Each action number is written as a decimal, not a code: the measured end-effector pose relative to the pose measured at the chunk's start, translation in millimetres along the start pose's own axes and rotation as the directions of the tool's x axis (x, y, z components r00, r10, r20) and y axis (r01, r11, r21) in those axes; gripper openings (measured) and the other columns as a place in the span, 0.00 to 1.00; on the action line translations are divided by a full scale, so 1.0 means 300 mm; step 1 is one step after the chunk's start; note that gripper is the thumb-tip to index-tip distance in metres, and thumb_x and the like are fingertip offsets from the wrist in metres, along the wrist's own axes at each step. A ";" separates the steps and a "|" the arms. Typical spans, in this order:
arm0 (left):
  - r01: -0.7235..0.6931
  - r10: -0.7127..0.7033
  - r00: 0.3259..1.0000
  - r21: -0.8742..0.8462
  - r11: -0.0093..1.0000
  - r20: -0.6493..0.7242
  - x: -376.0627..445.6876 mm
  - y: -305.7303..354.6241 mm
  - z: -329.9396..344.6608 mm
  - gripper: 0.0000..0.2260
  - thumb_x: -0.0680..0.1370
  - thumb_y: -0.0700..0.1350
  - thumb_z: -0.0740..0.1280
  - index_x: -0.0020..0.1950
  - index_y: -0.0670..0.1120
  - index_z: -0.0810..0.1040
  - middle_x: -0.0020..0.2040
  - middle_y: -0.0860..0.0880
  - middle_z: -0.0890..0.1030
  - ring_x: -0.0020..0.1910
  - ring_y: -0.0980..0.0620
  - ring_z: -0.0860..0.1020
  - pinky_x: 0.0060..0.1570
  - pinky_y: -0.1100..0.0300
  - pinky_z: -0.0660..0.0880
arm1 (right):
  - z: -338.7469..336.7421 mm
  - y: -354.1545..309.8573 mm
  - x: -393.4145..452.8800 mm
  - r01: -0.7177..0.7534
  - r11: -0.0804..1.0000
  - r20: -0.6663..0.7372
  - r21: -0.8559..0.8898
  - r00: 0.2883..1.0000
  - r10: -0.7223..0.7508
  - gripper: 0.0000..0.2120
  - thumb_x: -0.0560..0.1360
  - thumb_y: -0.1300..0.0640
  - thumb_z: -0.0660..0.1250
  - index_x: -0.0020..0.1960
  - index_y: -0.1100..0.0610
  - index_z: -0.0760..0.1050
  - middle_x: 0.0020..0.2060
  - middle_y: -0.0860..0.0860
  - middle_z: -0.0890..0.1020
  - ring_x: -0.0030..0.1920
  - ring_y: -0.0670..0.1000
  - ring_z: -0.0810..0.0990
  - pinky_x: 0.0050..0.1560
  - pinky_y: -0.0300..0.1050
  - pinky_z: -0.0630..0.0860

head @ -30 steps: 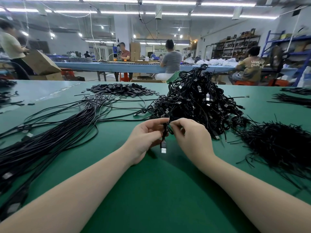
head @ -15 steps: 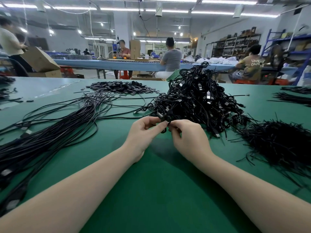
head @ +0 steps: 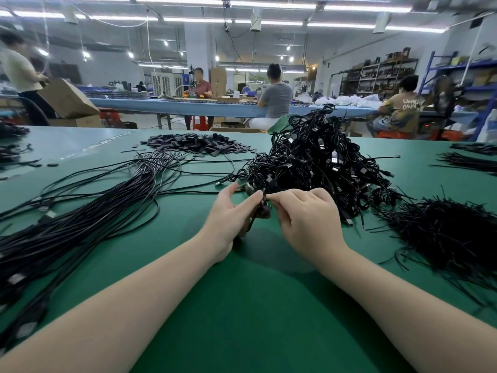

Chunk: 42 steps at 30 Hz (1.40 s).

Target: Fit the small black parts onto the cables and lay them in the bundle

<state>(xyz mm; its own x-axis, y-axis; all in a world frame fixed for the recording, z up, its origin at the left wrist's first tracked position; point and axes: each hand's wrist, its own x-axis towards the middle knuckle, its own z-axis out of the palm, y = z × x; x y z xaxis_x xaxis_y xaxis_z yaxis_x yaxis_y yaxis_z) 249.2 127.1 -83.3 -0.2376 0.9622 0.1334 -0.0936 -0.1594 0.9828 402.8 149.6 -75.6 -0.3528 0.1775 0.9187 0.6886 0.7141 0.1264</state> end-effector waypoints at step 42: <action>0.014 -0.006 0.989 -0.057 0.998 0.149 -0.031 0.021 0.012 0.17 0.79 0.32 0.58 0.54 0.49 0.82 0.39 0.52 0.84 0.39 0.53 0.76 0.30 0.69 0.72 | 0.029 -0.010 -0.022 -0.356 0.927 0.199 0.117 0.923 0.330 0.07 0.74 0.62 0.69 0.50 0.56 0.84 0.39 0.52 0.85 0.37 0.53 0.82 0.44 0.50 0.73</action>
<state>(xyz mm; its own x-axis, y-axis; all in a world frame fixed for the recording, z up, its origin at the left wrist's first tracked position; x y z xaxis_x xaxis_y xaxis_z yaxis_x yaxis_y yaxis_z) 254.4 118.1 -77.9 -0.0903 0.9852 0.1455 -0.1520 -0.1580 0.9757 397.4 152.2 -85.3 -0.2249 0.5342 0.8149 0.6901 0.6777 -0.2539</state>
